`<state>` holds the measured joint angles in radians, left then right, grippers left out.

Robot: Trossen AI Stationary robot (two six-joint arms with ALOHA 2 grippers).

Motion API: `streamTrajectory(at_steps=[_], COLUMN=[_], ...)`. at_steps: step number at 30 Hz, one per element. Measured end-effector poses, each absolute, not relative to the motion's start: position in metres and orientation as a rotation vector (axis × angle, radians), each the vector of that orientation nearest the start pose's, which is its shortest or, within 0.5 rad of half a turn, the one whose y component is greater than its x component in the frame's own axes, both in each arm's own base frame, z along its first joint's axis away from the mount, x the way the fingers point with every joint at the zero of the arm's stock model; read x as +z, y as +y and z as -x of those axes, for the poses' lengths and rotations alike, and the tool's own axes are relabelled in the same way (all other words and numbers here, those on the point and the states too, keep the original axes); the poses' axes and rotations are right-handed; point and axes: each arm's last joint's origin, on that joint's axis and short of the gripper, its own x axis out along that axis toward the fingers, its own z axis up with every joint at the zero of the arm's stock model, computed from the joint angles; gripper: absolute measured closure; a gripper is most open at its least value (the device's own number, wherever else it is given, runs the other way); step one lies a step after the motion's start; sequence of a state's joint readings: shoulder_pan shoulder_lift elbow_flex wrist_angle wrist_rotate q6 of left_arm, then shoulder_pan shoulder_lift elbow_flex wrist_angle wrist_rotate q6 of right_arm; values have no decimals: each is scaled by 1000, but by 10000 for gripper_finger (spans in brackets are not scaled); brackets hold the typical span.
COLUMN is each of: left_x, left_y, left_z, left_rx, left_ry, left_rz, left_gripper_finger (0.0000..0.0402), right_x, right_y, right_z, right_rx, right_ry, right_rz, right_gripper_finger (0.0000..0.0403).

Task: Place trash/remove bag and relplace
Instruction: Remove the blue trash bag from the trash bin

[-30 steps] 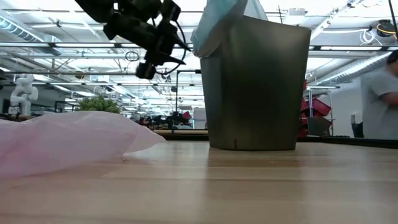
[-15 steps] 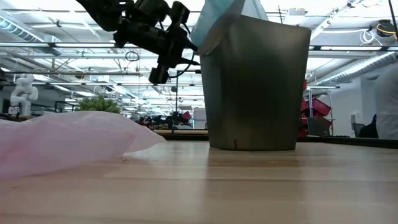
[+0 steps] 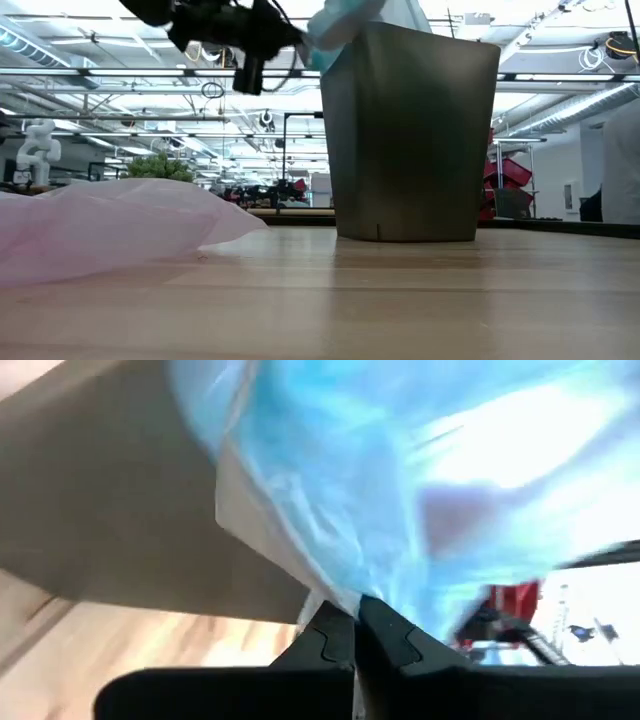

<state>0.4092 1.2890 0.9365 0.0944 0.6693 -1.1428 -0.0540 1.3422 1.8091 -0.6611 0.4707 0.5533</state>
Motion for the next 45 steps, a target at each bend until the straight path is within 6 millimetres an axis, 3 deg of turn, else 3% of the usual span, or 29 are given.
streamTrajectory(at_steps=[9,12,20,27,45], left_x=[370,402,494,530,603], left_y=[102,103,102,100,109], left_z=[-236,-227,-194,-174,-154], left_rx=[-166,-214,-238,-178,-219], left_ry=[253,195,21,29,-130], left_rz=[1218,1168,955,868,677], left_gripper_finger=[401,401,401,401,401], right_x=[506,508,547,567,590], right_y=[-26,-26,-30,-28,-27], right_z=[-243,-242,-216,-194,-185], right_rx=[-555,-532,-430,-423,-363], right_ry=[56,48,-81,-100,-235], right_rz=[-461,-474,-479,-453,-337], right_gripper_finger=[403,403,403,403,403])
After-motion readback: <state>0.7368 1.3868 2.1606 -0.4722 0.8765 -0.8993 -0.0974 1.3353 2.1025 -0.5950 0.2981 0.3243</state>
